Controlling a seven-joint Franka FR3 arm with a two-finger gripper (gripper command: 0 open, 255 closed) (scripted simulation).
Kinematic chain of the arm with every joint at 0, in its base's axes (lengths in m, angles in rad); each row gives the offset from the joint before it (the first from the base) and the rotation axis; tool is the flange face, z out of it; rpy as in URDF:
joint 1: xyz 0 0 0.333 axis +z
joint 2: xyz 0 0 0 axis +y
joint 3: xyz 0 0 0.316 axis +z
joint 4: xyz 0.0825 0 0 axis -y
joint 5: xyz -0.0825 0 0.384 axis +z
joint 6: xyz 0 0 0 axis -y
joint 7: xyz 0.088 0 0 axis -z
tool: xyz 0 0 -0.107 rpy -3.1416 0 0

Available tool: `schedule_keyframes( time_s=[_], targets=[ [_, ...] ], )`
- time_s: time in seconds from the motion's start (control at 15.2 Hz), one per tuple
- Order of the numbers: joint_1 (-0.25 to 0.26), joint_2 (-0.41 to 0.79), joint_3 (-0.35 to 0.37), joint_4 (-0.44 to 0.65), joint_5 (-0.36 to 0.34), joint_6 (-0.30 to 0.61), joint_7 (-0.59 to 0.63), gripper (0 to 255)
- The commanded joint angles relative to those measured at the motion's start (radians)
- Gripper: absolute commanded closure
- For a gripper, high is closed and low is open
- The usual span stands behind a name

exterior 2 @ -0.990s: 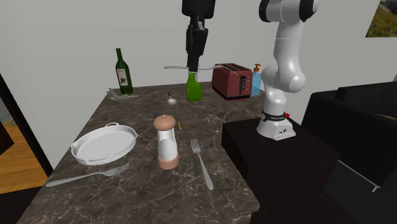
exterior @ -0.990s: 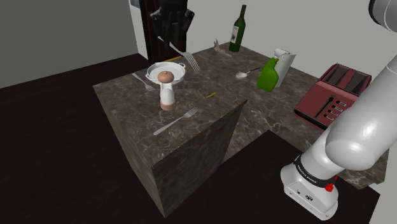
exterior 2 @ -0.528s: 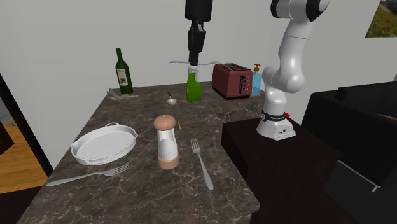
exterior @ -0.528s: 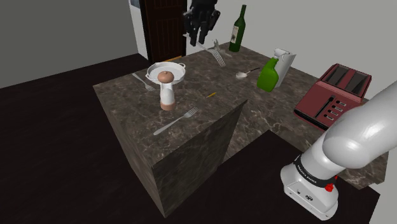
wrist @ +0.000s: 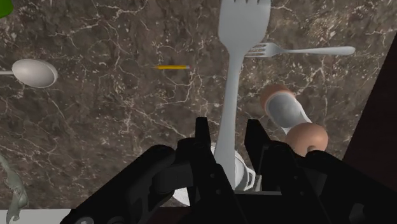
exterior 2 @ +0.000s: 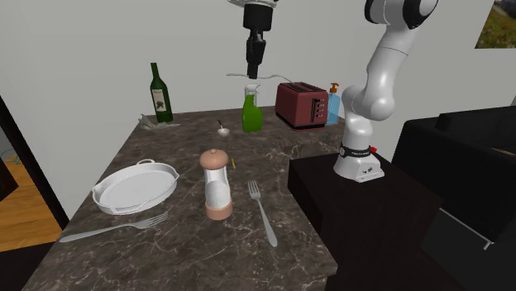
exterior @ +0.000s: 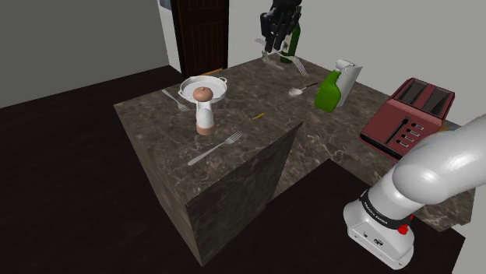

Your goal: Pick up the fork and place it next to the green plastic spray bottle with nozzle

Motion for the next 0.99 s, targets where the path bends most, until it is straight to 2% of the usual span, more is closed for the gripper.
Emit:
schedule_keyframes(
  time_s=[0.0,0.46,0.92],
  targets=[
    [-0.015,-0.029,-0.038,-0.030,0.002,0.000,-0.055,255],
    [-0.068,-0.093,-0.163,-0.093,-0.013,-0.006,-0.229,255],
    [-0.124,-0.103,-0.290,-0.102,-0.042,-0.014,-0.401,255]
  ],
)
